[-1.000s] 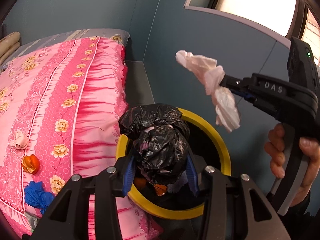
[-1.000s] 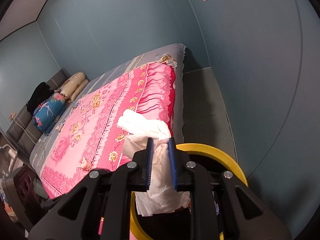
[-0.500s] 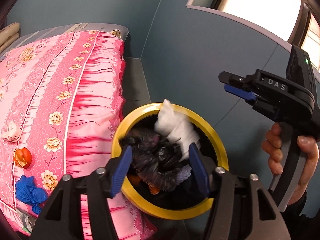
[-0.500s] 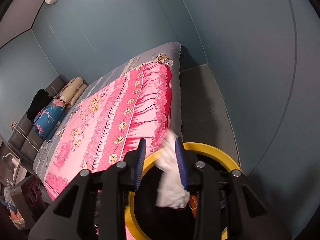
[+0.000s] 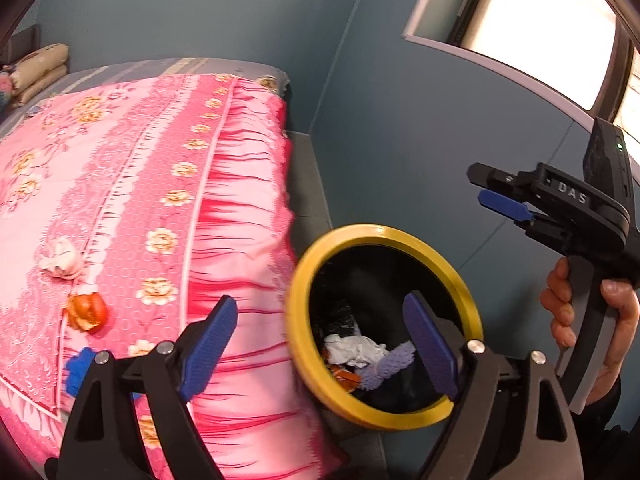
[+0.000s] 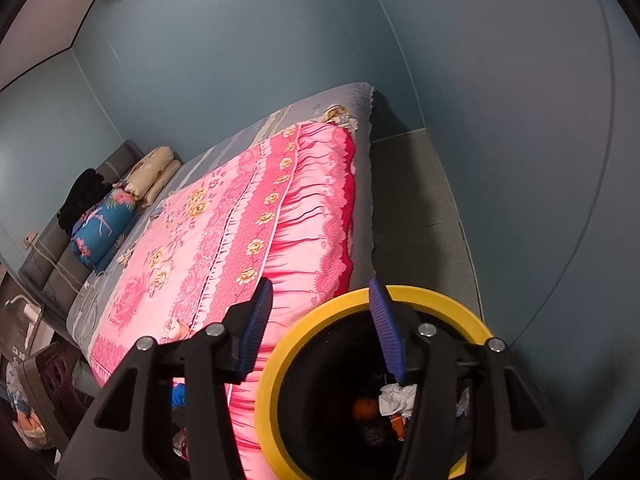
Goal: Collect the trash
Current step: 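Move both tools back over the remaining trash on the bed, then grasp the silver-green snack wrapper with the left tool while the right tool grasps the orange peel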
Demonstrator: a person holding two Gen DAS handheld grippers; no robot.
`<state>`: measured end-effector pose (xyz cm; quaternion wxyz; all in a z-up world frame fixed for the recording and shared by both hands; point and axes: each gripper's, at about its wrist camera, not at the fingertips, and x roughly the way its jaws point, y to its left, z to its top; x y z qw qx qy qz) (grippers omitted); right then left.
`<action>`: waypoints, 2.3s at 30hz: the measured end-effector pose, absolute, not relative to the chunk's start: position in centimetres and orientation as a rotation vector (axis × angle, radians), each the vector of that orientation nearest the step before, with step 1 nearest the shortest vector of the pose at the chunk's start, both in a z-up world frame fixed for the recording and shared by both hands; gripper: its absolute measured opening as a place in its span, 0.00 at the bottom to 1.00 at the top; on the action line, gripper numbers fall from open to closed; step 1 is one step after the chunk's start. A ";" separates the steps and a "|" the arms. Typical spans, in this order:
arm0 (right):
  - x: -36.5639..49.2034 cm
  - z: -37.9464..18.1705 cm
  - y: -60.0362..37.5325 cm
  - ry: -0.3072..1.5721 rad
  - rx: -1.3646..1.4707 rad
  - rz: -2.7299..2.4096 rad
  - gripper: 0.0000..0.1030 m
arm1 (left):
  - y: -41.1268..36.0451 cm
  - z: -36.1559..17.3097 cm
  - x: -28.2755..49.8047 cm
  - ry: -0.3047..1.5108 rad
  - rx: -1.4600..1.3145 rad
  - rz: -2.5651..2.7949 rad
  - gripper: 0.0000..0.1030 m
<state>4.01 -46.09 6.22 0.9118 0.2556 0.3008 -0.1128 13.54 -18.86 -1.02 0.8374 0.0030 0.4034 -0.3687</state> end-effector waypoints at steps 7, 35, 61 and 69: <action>6.0 7.0 -43.2 0.639 0.464 -0.168 0.55 | -14.4 -0.7 14.8 0.838 -0.023 -0.684 0.82; 18.1 5.9 -24.0 0.823 0.245 0.163 0.59 | 3.9 -3.3 14.8 0.874 -0.137 -0.342 0.82; 27.4 -8.1 -12.8 1.170 0.016 0.234 0.63 | 4.3 -11.2 12.7 1.039 -0.068 -0.361 0.82; 29.4 -11.0 -11.7 1.224 -0.014 0.231 0.64 | 4.0 -13.5 14.2 1.102 -0.082 -0.381 0.82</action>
